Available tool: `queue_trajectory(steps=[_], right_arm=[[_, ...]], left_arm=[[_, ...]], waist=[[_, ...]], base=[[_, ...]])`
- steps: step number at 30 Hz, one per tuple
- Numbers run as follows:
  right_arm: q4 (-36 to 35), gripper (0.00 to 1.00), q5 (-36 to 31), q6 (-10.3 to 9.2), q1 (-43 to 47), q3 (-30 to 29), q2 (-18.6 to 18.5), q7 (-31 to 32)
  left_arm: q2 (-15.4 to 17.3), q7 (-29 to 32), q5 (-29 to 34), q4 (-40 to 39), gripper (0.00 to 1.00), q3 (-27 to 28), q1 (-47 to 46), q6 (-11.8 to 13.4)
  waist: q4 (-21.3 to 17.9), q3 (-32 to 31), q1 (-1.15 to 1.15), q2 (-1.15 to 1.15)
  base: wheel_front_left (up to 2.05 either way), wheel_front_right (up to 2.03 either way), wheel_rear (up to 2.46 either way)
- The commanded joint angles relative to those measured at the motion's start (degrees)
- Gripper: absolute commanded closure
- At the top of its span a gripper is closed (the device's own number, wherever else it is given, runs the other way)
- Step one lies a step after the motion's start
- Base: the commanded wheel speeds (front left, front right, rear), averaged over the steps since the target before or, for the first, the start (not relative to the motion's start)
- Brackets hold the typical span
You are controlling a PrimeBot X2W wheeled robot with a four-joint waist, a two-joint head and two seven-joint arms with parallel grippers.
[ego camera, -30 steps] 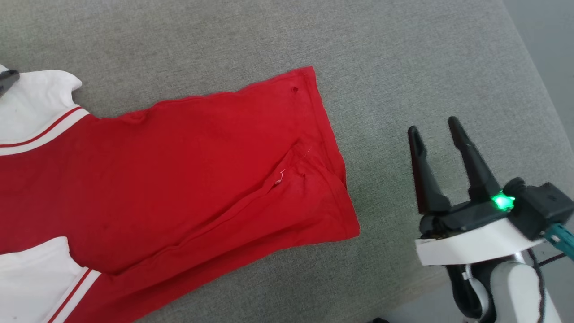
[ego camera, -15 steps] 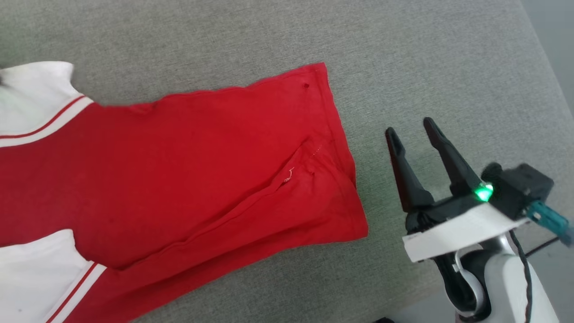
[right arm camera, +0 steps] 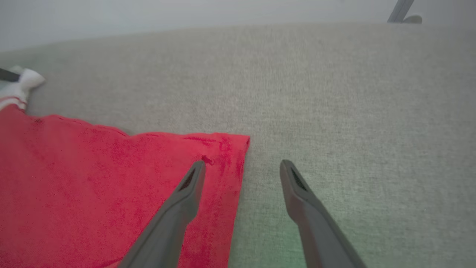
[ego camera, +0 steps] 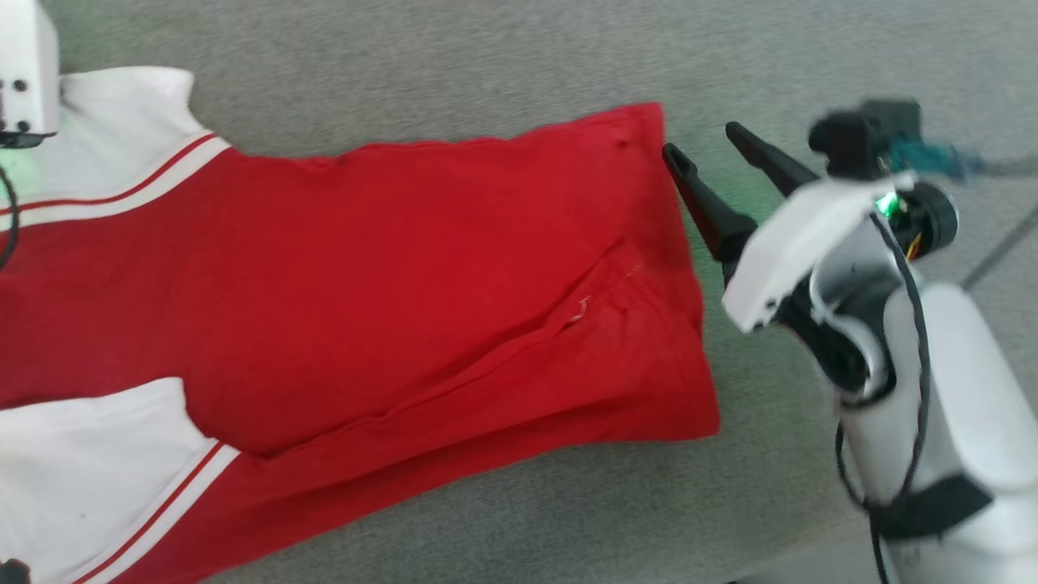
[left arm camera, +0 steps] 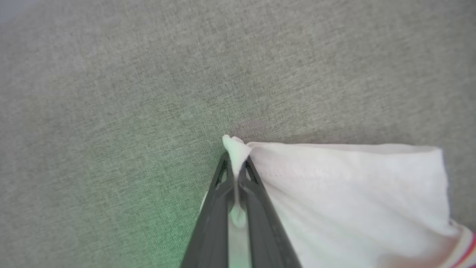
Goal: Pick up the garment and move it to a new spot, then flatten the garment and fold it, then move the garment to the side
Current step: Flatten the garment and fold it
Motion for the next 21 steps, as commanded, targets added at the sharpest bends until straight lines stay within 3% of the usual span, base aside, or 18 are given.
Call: queue_trajectory(steps=[1,8,9,10,12,16,21], right_arm=[[3.66,0.00,-0.04,0.00,-3.34,0.55,-0.83,3.04],[17.25,0.00,4.66,0.01,-12.35,5.66,-1.68,16.32],[18.98,0.04,5.28,0.01,-12.95,6.21,-1.45,18.36],[20.63,0.51,5.72,0.01,-13.58,7.33,-1.32,20.81],[22.69,1.00,6.46,0.01,-14.55,8.76,-1.82,23.80],[24.45,1.00,7.98,0.00,-17.03,9.85,-3.19,26.53],[22.93,1.00,9.23,0.00,-18.32,10.29,-4.78,25.61]], left_arm=[[-0.98,-0.74,0.61,1.04,1.00,-0.75,1.59,-0.18],[-2.94,-2.20,0.69,2.35,1.00,-0.76,0.59,-0.98],[-3.22,-2.83,0.77,2.44,1.00,-0.68,0.41,-1.05],[-3.44,-3.19,0.60,2.71,1.00,-0.50,0.41,-1.13],[-3.82,-3.59,0.39,3.17,1.00,-0.49,0.45,-1.52],[-4.23,-5.44,0.42,3.96,1.00,-0.19,-0.16,-1.94],[-4.89,-7.34,0.57,3.92,1.00,0.05,-1.29,-2.79]], waist=[[1.31,0.51,0.00,-0.01],[3.19,0.91,0.00,-0.01],[3.40,0.91,0.00,-0.01],[3.58,0.89,0.00,-0.01],[4.05,0.86,0.00,-0.01],[5.11,0.52,0.00,-0.01],[6.49,-0.39,0.00,-0.01]], base=[[0.00,0.00,0.00],[0.00,0.00,0.00],[0.00,0.00,0.00],[0.00,0.00,0.00],[0.00,0.00,0.00],[0.00,0.00,0.00],[0.00,0.00,0.00]])
